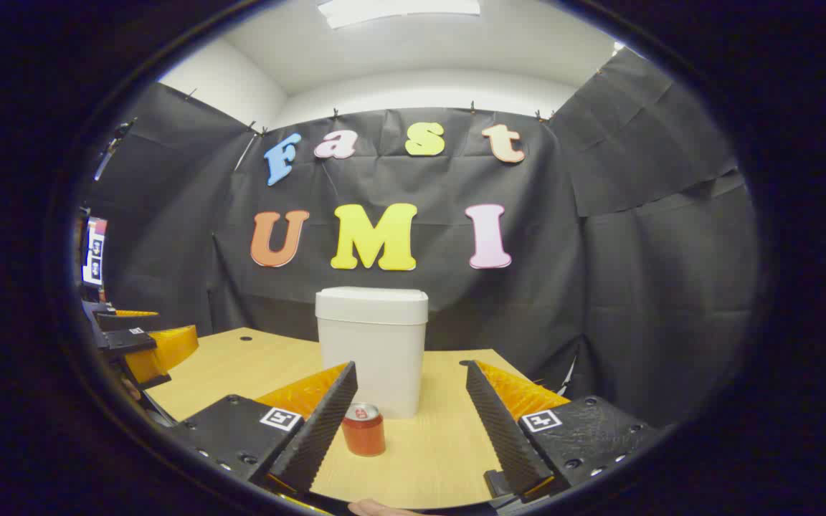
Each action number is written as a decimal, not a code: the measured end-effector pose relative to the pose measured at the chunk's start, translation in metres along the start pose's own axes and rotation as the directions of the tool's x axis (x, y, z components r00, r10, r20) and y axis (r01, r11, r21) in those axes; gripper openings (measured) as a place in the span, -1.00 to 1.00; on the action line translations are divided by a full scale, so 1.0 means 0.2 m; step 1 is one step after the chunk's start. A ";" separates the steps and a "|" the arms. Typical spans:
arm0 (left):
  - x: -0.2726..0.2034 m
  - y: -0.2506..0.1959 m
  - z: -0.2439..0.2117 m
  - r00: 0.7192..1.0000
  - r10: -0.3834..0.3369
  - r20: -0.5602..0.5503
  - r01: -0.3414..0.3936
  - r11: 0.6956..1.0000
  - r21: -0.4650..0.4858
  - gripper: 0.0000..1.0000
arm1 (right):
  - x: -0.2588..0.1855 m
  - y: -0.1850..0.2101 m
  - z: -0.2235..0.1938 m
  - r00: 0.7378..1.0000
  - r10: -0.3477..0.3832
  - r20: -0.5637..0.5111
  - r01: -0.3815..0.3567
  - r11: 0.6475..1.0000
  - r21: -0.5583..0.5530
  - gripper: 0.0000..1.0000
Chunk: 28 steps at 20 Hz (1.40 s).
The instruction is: Press the lid of the desktop garbage bin to open it, pick up the crumpled paper on the desktop and throw it into the bin, then pick up the pop can on the desktop and drop it into the bin, and finally close the garbage bin lid.
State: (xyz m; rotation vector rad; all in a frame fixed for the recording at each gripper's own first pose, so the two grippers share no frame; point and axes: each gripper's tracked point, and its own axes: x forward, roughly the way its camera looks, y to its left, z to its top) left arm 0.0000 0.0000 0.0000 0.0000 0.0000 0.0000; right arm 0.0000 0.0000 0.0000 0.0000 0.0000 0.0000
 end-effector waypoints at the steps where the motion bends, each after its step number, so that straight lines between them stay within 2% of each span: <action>1: -0.01 0.01 0.00 1.000 0.009 -0.001 -0.009 1.000 -0.004 0.96 | 0.00 0.00 -0.01 1.000 0.001 -0.005 -0.001 1.000 0.002 0.96; 2: -0.01 0.02 0.01 1.000 0.010 0.006 -0.010 1.000 -0.010 0.96 | 0.00 0.01 -0.02 1.000 0.003 -0.011 -0.003 1.000 0.000 0.91; 8: 0.00 -0.04 -0.05 1.000 -0.020 -0.013 0.020 1.000 -0.006 0.96 | -0.01 -0.02 -0.06 1.000 -0.004 -0.030 0.003 1.000 -0.024 0.91; 14: 0.01 -0.05 -0.07 1.000 -0.010 -0.023 0.010 1.000 -0.004 0.96 | -0.01 -0.07 -0.06 0.999 -0.018 -0.029 0.018 1.000 -0.023 0.90; 16: 0.01 -0.05 -0.08 1.000 -0.004 -0.025 0.004 1.000 0.000 0.96 | -0.01 -0.08 -0.06 0.999 -0.028 -0.027 0.028 1.000 -0.015 0.96; 18: 0.02 -0.05 -0.09 0.999 -0.007 -0.032 0.007 1.000 0.001 0.96 | -0.01 -0.09 -0.09 0.998 -0.035 -0.048 0.035 0.999 -0.007 0.90; 19: 0.02 -0.06 -0.09 0.999 -0.009 -0.036 0.009 1.000 -0.002 0.96 | 0.00 -0.09 -0.10 0.998 -0.035 -0.055 0.035 0.999 -0.006 0.96; 20: 0.02 -0.06 -0.10 0.999 -0.007 -0.040 0.007 1.000 -0.005 0.96 | 0.00 -0.09 -0.10 0.998 -0.034 -0.061 0.034 0.999 -0.007 0.91; 21: 0.02 -0.06 -0.11 0.999 -0.006 -0.044 0.006 1.000 -0.004 0.96 | 0.01 -0.09 -0.11 0.997 -0.033 -0.067 0.032 0.999 -0.009 0.96; 22: 0.02 -0.06 -0.11 0.999 -0.005 -0.046 0.005 1.000 0.000 0.96 | 0.01 -0.08 -0.11 0.997 -0.028 -0.068 0.028 1.000 -0.009 0.91; 28: 0.03 -0.06 -0.12 0.999 -0.001 -0.052 0.001 1.000 -0.001 0.96 | 0.05 -0.06 -0.08 0.999 -0.017 -0.051 0.017 1.000 -0.009 0.91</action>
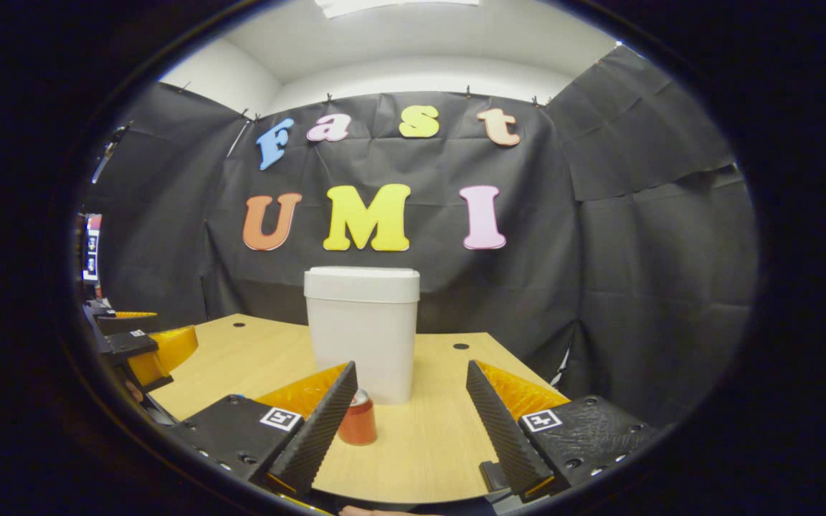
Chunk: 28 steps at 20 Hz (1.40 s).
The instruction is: Press the lid of the desktop garbage bin to open it, pick up the crumpled paper on the desktop and throw it into the bin, then pick up the pop can on the desktop and drop it into the bin, and finally close the garbage bin lid.
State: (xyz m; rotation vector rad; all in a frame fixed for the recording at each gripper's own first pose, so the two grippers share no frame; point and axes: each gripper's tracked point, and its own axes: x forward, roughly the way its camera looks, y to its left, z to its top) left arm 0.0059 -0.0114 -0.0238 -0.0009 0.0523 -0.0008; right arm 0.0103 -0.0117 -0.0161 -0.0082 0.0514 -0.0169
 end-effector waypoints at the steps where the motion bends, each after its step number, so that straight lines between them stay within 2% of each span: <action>1: 0.00 0.00 0.00 1.000 0.002 0.000 -0.002 1.000 0.001 0.96 | 0.01 0.01 0.02 1.000 0.000 0.011 0.000 1.000 -0.004 0.91; 4: 0.01 0.01 0.00 1.000 0.006 -0.006 -0.006 1.000 0.005 0.96 | 0.07 0.04 0.11 0.999 0.007 0.041 -0.006 1.000 -0.017 0.90; 5: 0.01 0.02 -0.01 1.000 0.008 -0.008 -0.008 1.000 0.004 0.96 | 0.09 0.06 0.15 0.999 0.009 0.053 -0.007 1.000 -0.024 0.96; 10: 0.01 0.04 -0.02 1.000 0.020 -0.021 -0.020 1.000 -0.002 0.96 | 0.24 0.14 0.35 0.996 0.010 0.091 -0.008 1.000 -0.029 0.89; 11: 0.02 0.04 -0.02 1.000 0.018 -0.022 -0.018 1.000 -0.005 0.96 | 0.28 0.16 0.38 0.996 0.016 0.093 -0.014 1.000 -0.022 0.96; 12: 0.02 0.03 -0.02 1.000 0.016 -0.022 -0.016 1.000 -0.004 0.96 | 0.32 0.18 0.40 0.996 0.015 0.086 -0.014 1.000 -0.015 0.83; 14: 0.02 0.04 -0.03 1.000 0.016 -0.025 -0.016 1.000 0.001 0.96 | 0.41 0.23 0.47 0.996 0.027 0.083 -0.028 1.000 0.005 0.76; 15: 0.02 0.04 -0.03 0.999 0.017 -0.027 -0.017 1.000 0.000 0.96 | 0.47 0.25 0.50 0.997 0.032 0.076 -0.033 0.999 0.012 0.62; 16: 0.02 0.04 -0.03 0.999 0.019 -0.029 -0.019 1.000 -0.003 0.96 | 0.52 0.27 0.51 0.998 0.030 0.062 -0.031 0.999 0.018 0.62; 17: 0.02 0.05 -0.04 0.999 0.021 -0.031 -0.021 1.000 -0.006 0.96 | 0.58 0.28 0.53 0.998 0.025 0.052 -0.027 0.999 0.024 0.41; 18: 0.03 0.06 -0.04 0.999 0.025 -0.033 -0.025 1.000 -0.007 0.96 | 0.63 0.29 0.55 0.998 0.025 0.052 -0.026 0.999 0.030 0.36; 19: 0.03 0.07 -0.04 0.999 0.029 -0.035 -0.029 1.000 -0.008 0.96 | 0.68 0.30 0.57 0.999 0.016 0.050 -0.018 0.999 0.039 0.19; 20: 0.04 0.07 -0.04 0.999 0.032 -0.038 -0.033 0.999 -0.008 0.96 | 0.74 0.31 0.58 0.999 0.011 0.039 -0.012 0.999 0.036 0.11; 21: 0.04 0.08 -0.05 0.999 0.034 -0.040 -0.034 0.999 -0.008 0.96 | 0.79 0.32 0.59 0.999 0.011 0.033 -0.012 0.999 0.038 -0.19; 22: 0.05 0.09 -0.06 0.998 0.038 -0.046 -0.039 0.999 -0.009 0.96 | 0.85 0.34 0.59 1.000 0.010 0.023 -0.011 0.999 0.032 -0.33; 23: 0.05 0.10 -0.06 0.998 0.044 -0.052 -0.044 0.999 -0.014 0.96 | 0.89 0.33 0.58 1.000 0.008 0.009 -0.008 1.000 0.027 -0.63; 25: 0.07 0.12 -0.08 0.997 0.046 -0.061 -0.047 0.999 -0.026 0.97 | 0.96 0.39 0.54 0.998 0.038 -0.041 -0.037 0.999 0.033 -0.99; 28: 0.08 0.14 -0.09 0.996 0.059 -0.071 -0.061 0.998 -0.035 0.97 | 1.03 0.39 0.51 0.996 0.040 -0.079 -0.035 0.998 0.056 -0.99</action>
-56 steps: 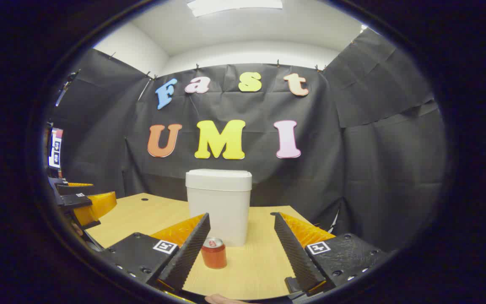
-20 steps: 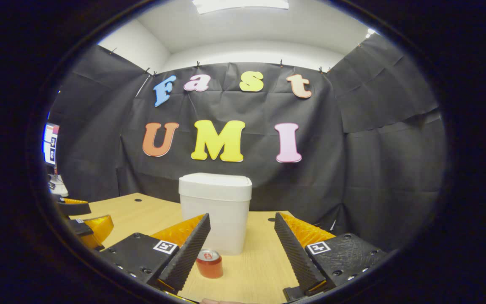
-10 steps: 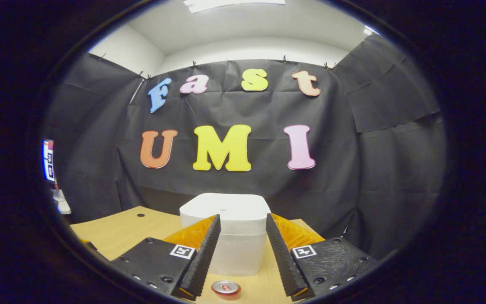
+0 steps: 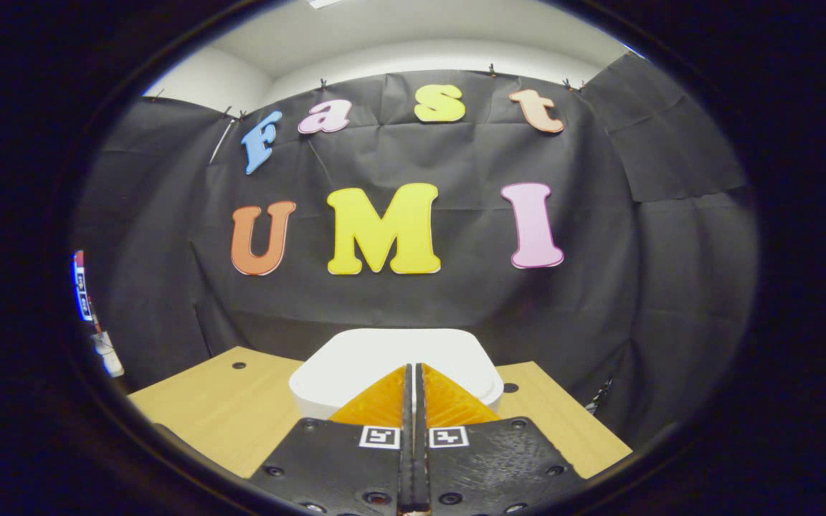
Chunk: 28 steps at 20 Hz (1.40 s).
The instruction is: Press the lid of the desktop garbage bin to open it, pick up the crumpled paper on the desktop and throw it into the bin, then pick up the pop can on the desktop and drop it into the bin, and finally close the garbage bin lid.
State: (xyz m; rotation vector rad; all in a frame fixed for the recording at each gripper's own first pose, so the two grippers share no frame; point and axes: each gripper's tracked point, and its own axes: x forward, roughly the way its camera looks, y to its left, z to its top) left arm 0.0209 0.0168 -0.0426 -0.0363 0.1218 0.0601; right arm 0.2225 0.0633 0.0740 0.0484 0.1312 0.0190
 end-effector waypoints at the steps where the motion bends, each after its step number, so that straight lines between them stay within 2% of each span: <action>1: 0.01 0.00 0.00 1.000 0.001 -0.004 -0.001 1.000 -0.001 0.96 | 0.01 0.02 -0.02 1.000 0.017 -0.016 -0.017 1.000 0.019 -0.99; 6: 0.01 -0.01 -0.01 1.000 -0.008 -0.008 0.008 1.000 0.005 0.97 | 0.05 0.11 -0.07 0.990 0.109 -0.093 -0.096 0.986 0.134 -0.99; 7: 0.01 0.00 -0.02 1.000 -0.009 -0.009 0.009 1.000 0.007 0.97 | 0.05 0.11 -0.13 0.982 0.117 -0.145 -0.101 0.988 0.116 -1.00; 8: 0.01 0.00 -0.01 1.000 -0.009 -0.010 0.009 1.000 0.010 0.97 | 0.06 0.11 -0.10 0.986 0.120 -0.116 -0.107 0.988 0.111 -1.00; 13: 0.02 -0.02 -0.03 1.000 -0.023 -0.021 0.023 1.000 0.009 0.97 | 0.05 0.11 -0.15 0.981 0.105 -0.162 -0.106 0.994 0.006 -0.98; 19: 0.02 -0.03 -0.03 0.999 -0.033 -0.019 0.034 0.999 0.025 0.97 | -0.06 0.13 0.00 0.999 0.045 0.002 -0.044 0.992 -0.115 -0.99; 21: 0.03 -0.03 -0.04 0.999 -0.032 -0.027 0.033 0.999 0.015 0.97 | -0.13 0.17 0.01 0.997 0.066 0.034 -0.061 0.991 -0.120 -1.00; 22: 0.03 -0.02 -0.05 0.999 -0.038 -0.031 0.039 0.999 0.004 0.97 | -0.18 0.20 0.00 0.995 0.098 0.030 -0.094 0.990 -0.109 -0.99; 24: 0.04 -0.04 -0.04 0.998 -0.050 -0.035 0.050 0.999 -0.003 0.97 | -0.21 0.23 -0.02 0.993 0.119 0.027 -0.116 0.988 -0.105 -0.45; 25: 0.05 -0.03 -0.04 0.998 -0.049 -0.035 0.049 0.999 0.003 0.97 | -0.23 0.23 -0.01 0.992 0.118 0.041 -0.113 0.987 -0.117 0.08; 28: 0.06 -0.02 -0.05 0.998 -0.049 -0.036 0.049 0.999 0.010 0.97 | -0.31 0.23 -0.02 0.991 0.118 0.063 -0.108 0.983 -0.151 0.66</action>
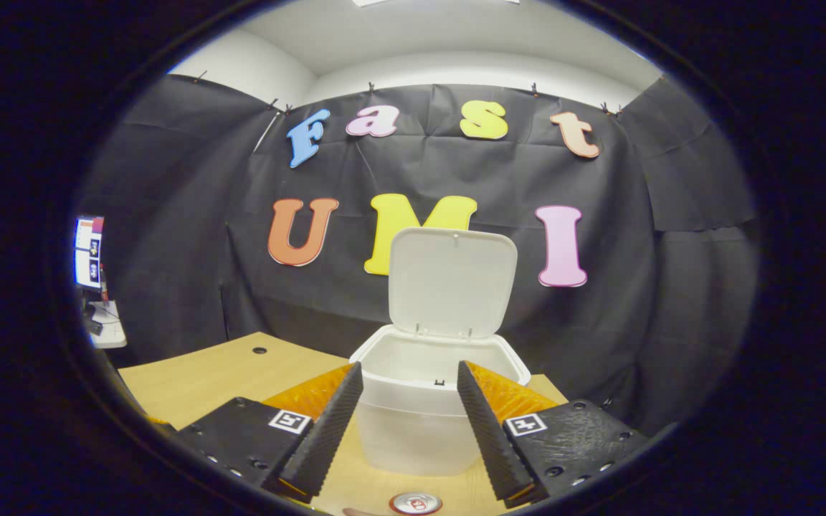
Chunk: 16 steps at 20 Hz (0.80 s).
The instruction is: Press the lid of the desktop garbage bin to open it, pick up the crumpled paper on the desktop and throw it into the bin, then pick up the pop can on the desktop and drop it into the bin, and finally close the garbage bin lid.
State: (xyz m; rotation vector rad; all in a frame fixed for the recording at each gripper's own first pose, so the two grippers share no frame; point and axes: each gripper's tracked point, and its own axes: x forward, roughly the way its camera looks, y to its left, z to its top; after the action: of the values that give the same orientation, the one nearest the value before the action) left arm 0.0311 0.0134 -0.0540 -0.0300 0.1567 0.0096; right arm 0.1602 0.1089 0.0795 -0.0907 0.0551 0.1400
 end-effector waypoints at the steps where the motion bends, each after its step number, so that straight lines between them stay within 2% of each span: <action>1: 0.01 0.00 0.00 1.000 -0.001 -0.001 0.001 1.000 -0.001 0.96 | -0.03 0.00 -0.02 1.000 0.006 -0.002 -0.006 1.000 0.006 0.80; 2: 0.01 0.00 -0.01 1.000 -0.006 -0.004 0.006 1.000 -0.002 0.96 | -0.07 0.00 -0.03 1.000 0.010 -0.003 -0.010 1.000 0.025 0.96; 4: 0.03 0.02 -0.02 0.999 -0.027 -0.019 0.027 1.000 -0.013 0.97 | -0.15 0.01 -0.03 0.999 0.032 0.005 -0.032 0.997 0.064 0.90; 8: 0.11 0.05 -0.08 0.996 -0.055 -0.064 0.053 0.998 -0.037 0.96 | -0.27 -0.07 -0.13 1.000 0.006 0.009 -0.007 0.999 0.051 0.90; 11: 0.16 0.08 -0.14 0.994 -0.038 -0.099 0.036 0.999 -0.022 0.97 | -0.34 -0.14 -0.22 1.000 -0.012 0.018 0.011 0.998 0.061 0.94; 12: 0.18 0.07 -0.16 0.993 -0.037 -0.109 0.035 0.999 -0.018 0.96 | -0.37 -0.16 -0.24 1.000 -0.012 0.025 0.010 0.998 0.067 0.90; 16: 0.24 0.10 -0.30 0.982 -0.003 -0.190 0.003 1.000 0.002 0.96 | -0.46 -0.19 -0.40 1.000 0.016 0.005 -0.016 0.993 0.114 0.94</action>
State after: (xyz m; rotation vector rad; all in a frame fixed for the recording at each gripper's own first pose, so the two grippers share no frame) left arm 0.0697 0.0313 -0.1216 -0.0291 0.3478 0.0032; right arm 0.0711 0.0514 0.0091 0.0243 0.0595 0.1528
